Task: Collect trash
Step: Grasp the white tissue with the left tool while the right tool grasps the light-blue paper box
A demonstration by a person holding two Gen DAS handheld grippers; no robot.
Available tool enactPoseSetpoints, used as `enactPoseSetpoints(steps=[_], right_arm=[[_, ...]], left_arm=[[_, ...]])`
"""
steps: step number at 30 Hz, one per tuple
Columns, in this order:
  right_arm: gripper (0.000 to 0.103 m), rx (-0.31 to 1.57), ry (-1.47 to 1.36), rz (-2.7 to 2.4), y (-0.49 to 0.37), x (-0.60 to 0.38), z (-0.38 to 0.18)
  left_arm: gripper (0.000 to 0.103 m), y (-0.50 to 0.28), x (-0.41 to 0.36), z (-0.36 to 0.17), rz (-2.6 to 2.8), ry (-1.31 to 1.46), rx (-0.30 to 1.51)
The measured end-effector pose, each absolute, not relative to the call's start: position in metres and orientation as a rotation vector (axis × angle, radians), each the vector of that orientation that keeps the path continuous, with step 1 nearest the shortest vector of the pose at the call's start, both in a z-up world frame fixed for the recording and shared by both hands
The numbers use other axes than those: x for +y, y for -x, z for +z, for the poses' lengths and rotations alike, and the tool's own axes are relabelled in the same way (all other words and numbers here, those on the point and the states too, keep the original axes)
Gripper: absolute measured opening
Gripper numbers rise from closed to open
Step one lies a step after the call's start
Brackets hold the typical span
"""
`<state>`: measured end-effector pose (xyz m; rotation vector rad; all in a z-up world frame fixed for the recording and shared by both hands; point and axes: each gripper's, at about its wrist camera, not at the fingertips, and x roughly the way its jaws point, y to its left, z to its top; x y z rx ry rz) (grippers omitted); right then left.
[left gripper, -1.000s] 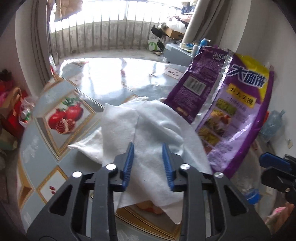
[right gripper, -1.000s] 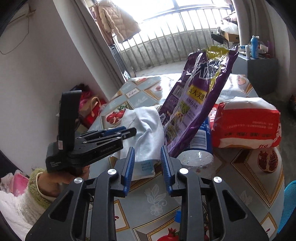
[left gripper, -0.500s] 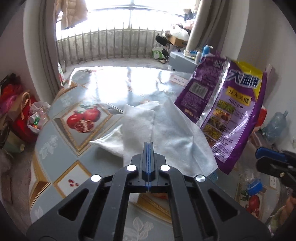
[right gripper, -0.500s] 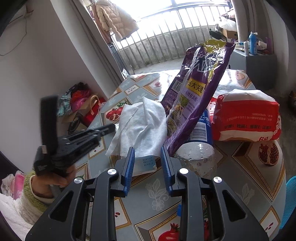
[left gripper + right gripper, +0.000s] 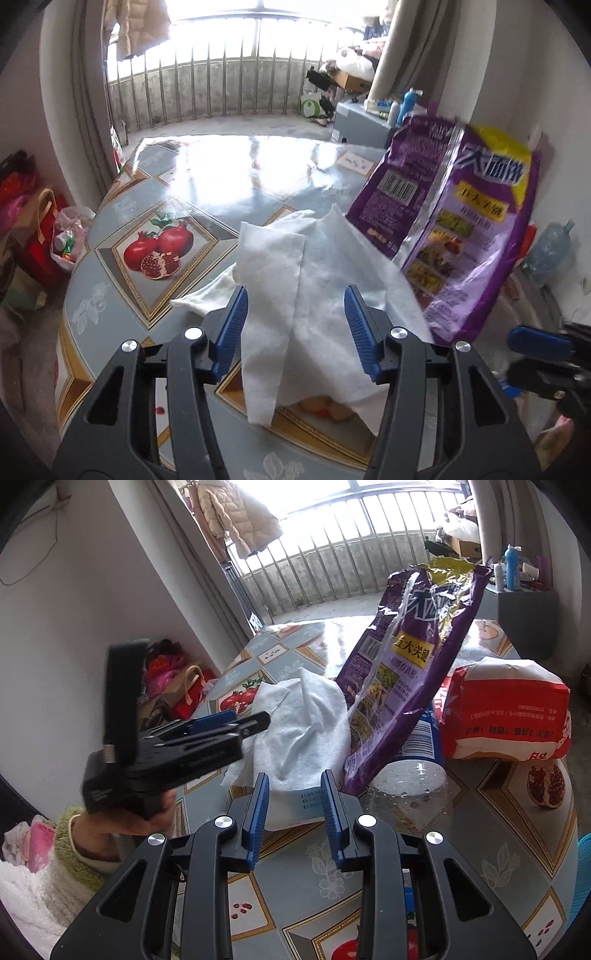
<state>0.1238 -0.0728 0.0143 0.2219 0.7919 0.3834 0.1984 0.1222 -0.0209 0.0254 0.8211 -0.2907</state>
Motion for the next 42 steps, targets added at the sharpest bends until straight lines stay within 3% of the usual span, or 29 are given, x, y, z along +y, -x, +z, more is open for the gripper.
enactPoseSetpoints(steps=[2, 3, 5, 7, 9, 24, 26, 28, 31, 42], right_arm=[[0.029, 0.799, -0.225, 0.375, -0.125, -0.075, 0.012], [0.029, 0.804, -0.230, 0.370, -0.126, -0.077, 0.011], [0.029, 0.808, -0.234, 0.370, -0.128, -0.078, 0.009], [0.029, 0.812, -0.234, 0.370, -0.130, -0.079, 0.008], [0.029, 0.816, -0.234, 0.373, -0.131, -0.079, 0.006], [0.029, 0.831, -0.170, 0.426, -0.147, -0.059, 0.006], [0.033, 0.847, -0.158, 0.438, -0.153, -0.052, 0.004], [0.045, 0.862, -0.138, 0.434, -0.163, -0.044, 0.002], [0.055, 0.895, -0.088, 0.425, -0.179, -0.029, -0.003], [0.070, 0.976, 0.076, 0.336, -0.220, 0.008, -0.019]], left_arm=[[0.049, -0.202, 0.113, -0.030, -0.280, -0.090, 0.829], [0.039, -0.202, 0.109, -0.033, -0.270, -0.122, 0.828], [0.028, -0.197, 0.105, -0.035, -0.283, -0.149, 0.800], [0.006, -0.194, 0.103, -0.035, -0.284, -0.181, 0.790], [0.000, -0.193, 0.104, -0.035, -0.282, -0.184, 0.788], [0.000, -0.163, 0.187, 0.012, -0.160, 0.016, 0.720], [0.000, -0.160, 0.199, 0.012, -0.127, 0.022, 0.729], [0.000, -0.159, 0.207, 0.009, -0.102, 0.021, 0.742], [0.000, -0.157, 0.209, -0.006, -0.103, 0.031, 0.778], [0.000, -0.154, 0.210, -0.024, -0.121, 0.058, 0.803]])
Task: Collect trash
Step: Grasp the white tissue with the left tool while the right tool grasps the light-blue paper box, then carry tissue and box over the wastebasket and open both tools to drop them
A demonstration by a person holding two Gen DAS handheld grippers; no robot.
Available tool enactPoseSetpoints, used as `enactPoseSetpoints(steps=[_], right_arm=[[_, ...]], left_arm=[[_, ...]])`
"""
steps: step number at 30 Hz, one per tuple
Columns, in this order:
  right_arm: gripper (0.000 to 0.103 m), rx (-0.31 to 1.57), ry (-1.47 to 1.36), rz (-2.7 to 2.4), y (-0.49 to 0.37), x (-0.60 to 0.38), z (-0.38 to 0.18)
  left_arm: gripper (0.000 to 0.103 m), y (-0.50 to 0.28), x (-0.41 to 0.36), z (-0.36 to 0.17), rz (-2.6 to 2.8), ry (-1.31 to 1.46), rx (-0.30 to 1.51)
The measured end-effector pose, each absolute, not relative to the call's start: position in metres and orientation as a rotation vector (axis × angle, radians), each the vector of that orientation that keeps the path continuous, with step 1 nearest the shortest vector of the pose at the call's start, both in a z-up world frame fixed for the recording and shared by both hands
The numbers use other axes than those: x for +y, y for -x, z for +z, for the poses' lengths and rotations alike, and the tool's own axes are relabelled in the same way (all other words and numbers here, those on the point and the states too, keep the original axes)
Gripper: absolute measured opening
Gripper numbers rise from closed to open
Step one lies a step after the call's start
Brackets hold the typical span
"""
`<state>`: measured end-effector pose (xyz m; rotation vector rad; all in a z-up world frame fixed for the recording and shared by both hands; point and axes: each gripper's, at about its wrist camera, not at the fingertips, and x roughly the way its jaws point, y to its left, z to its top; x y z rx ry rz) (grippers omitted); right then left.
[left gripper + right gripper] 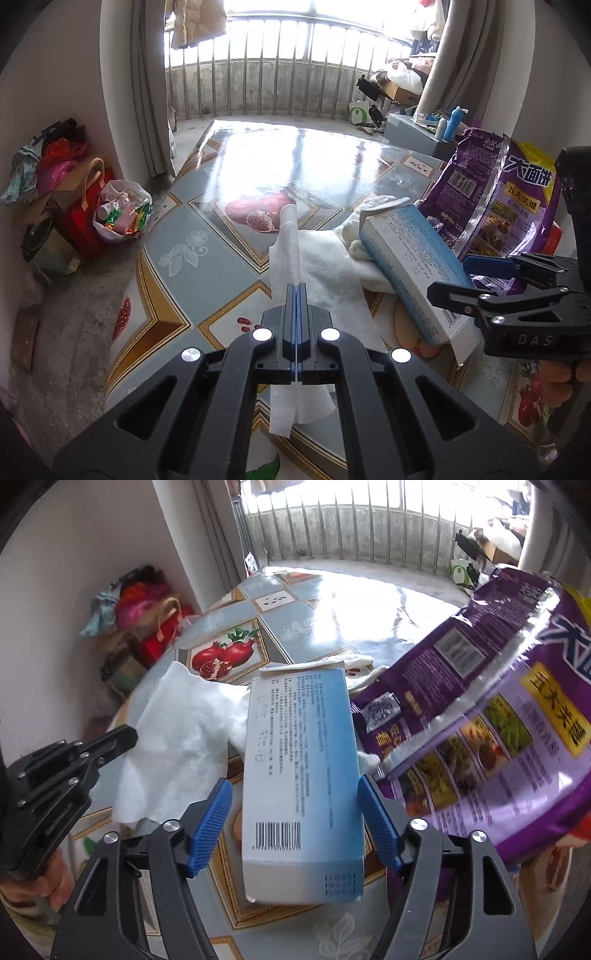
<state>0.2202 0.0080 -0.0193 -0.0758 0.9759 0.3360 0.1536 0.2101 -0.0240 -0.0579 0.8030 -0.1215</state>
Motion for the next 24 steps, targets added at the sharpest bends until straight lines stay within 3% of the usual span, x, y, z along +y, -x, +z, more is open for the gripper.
enactPoseSetpoints(steps=[10, 24], right_arm=[[0.077, 0.981, 0.154, 0.282, -0.229, 0.025, -0.026], [0.078, 1.007, 0.179, 0.255, -0.242, 0.030, -0.032]], left_arm=[[0.000, -0.153, 0.214, -0.026, -0.124, 0.078, 0.807], [0.000, -0.152, 0.215, -0.025, -0.121, 0.081, 0.800]])
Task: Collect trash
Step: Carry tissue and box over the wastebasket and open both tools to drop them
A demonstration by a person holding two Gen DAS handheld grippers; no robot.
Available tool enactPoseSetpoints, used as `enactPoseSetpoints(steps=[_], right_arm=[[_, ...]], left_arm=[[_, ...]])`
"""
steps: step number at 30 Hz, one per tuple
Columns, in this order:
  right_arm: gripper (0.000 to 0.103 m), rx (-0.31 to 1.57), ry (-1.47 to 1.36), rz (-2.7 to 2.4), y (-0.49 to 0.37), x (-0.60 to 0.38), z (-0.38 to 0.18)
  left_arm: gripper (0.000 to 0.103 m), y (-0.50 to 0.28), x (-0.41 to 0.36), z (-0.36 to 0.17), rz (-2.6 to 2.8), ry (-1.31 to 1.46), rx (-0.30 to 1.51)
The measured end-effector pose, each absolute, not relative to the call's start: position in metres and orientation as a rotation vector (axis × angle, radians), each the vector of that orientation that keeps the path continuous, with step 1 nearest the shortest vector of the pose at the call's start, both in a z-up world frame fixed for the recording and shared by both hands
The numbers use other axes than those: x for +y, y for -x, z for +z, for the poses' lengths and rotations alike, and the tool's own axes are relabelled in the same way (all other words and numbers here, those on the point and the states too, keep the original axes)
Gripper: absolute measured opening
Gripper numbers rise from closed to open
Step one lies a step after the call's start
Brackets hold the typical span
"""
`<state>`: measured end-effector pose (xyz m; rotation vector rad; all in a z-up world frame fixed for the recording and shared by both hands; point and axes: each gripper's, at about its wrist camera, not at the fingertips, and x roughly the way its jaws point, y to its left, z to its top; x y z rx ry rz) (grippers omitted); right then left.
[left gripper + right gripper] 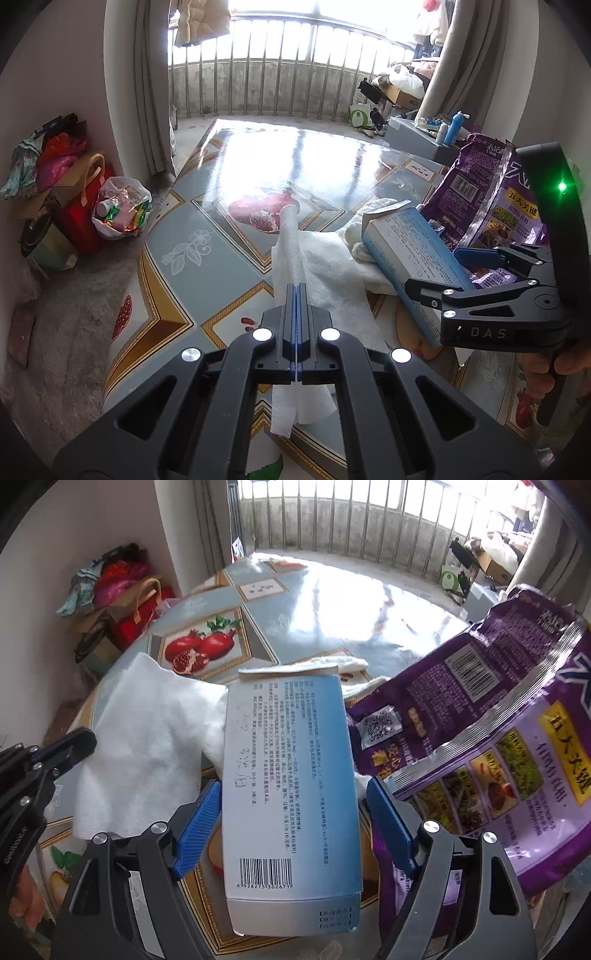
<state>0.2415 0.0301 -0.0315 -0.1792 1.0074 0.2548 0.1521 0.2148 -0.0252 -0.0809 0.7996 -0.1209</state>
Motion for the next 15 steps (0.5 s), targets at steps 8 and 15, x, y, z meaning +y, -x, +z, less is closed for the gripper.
enactPoseSetpoints(steps=[8, 15], right_arm=[[0.071, 1.015, 0.146, 0.262, -0.237, 0.025, -0.032], [0.070, 0.983, 0.108, 0.273, -0.225, 0.019, -0.019]], left_arm=[[0.000, -0.148, 0.215, -0.018, -0.116, 0.080, 0.784], [0.000, -0.137, 0.212, 0.001, -0.120, 0.079, 0.749]])
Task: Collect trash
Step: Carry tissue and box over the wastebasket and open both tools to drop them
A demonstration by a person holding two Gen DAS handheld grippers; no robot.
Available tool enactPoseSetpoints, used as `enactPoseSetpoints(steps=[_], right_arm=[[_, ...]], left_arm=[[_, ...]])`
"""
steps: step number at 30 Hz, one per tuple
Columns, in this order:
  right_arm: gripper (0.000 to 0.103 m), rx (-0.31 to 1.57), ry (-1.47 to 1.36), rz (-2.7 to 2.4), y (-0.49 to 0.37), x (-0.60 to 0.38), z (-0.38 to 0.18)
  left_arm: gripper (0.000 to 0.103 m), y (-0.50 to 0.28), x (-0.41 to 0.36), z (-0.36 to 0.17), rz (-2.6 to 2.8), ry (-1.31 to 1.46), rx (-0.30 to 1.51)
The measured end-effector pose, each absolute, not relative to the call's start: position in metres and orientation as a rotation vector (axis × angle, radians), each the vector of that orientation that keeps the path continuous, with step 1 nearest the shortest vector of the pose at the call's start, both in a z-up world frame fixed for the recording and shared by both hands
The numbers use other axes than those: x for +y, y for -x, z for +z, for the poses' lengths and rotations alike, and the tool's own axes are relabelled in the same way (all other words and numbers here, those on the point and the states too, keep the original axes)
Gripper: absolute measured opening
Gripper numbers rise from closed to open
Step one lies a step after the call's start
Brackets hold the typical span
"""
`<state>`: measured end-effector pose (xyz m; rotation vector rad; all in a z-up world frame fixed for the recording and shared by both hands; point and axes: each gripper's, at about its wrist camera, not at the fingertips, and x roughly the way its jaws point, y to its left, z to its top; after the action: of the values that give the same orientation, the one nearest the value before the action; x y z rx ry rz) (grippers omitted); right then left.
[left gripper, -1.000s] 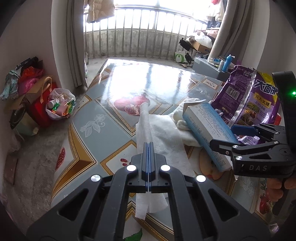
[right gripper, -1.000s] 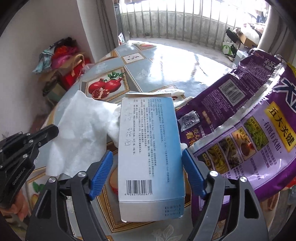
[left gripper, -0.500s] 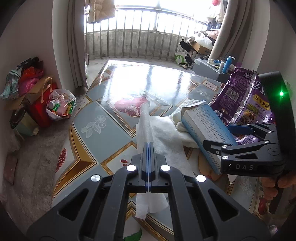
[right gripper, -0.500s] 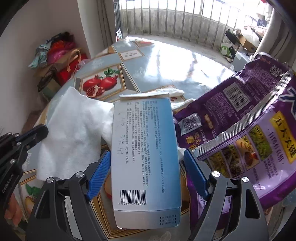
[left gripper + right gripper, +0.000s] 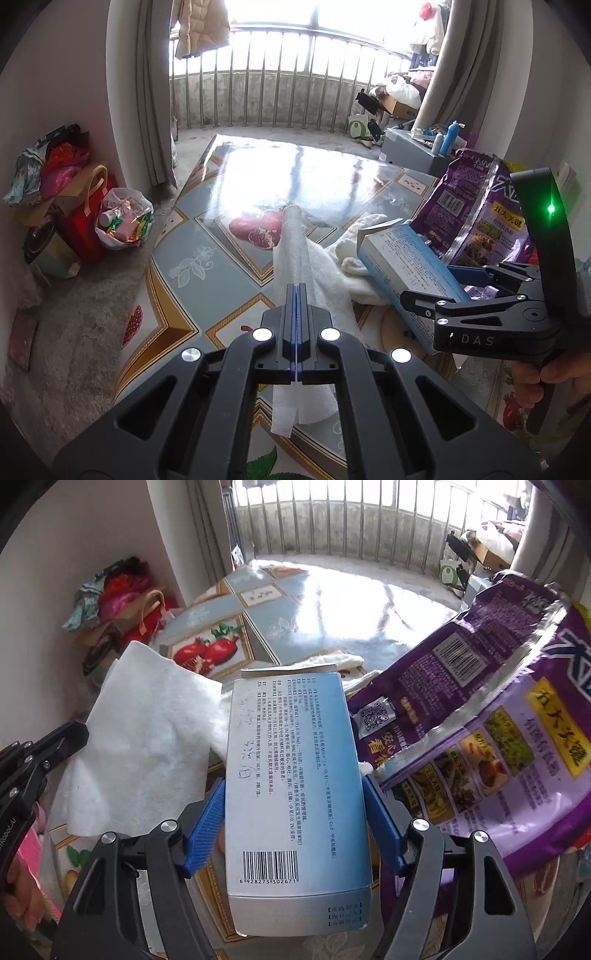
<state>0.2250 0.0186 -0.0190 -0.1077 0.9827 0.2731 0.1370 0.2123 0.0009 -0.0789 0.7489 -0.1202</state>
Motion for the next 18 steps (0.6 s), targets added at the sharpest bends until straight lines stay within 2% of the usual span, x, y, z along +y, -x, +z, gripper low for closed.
enactPoseSetpoints(steps=[9, 18], right_arm=[[0.070, 0.886, -0.030, 0.372, -0.184, -0.005, 0.032], [0.070, 0.732, -0.210, 0.377, -0.106, -0.083, 0.086]], left_arm=[[0.000, -0.111, 0.193, 0.051, -0.190, 0.066, 0.664], [0.000, -0.081, 0.129, 0.115, -0.426, 0.042, 0.573]])
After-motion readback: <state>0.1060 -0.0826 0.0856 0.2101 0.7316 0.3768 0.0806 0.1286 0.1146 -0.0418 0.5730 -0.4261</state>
